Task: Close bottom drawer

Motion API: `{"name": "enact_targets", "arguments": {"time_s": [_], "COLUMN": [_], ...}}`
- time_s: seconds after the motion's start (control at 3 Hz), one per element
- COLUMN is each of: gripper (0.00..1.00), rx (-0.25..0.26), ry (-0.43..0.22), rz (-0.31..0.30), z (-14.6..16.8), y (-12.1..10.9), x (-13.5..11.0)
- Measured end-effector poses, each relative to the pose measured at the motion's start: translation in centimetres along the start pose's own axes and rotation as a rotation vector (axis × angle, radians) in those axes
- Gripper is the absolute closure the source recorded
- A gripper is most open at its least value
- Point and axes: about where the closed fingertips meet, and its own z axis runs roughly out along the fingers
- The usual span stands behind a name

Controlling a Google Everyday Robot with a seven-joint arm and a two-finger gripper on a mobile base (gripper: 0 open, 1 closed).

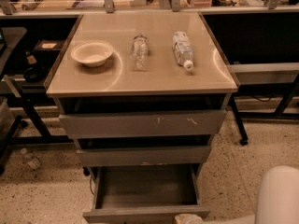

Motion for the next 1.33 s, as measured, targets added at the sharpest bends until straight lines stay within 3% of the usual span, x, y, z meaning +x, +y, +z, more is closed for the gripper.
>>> {"name": "enact_targets", "arguments": {"time_s": [0.67,1.33], "gripper": [1.00,1.00], "rx": [-0.021,-0.042], "ry": [-0.066,-0.093], "rz": [-0.040,-0.068], "z": [2.7,5.5], "y": [-0.4,-0.5], "x": [-5.4,-8.7]}}
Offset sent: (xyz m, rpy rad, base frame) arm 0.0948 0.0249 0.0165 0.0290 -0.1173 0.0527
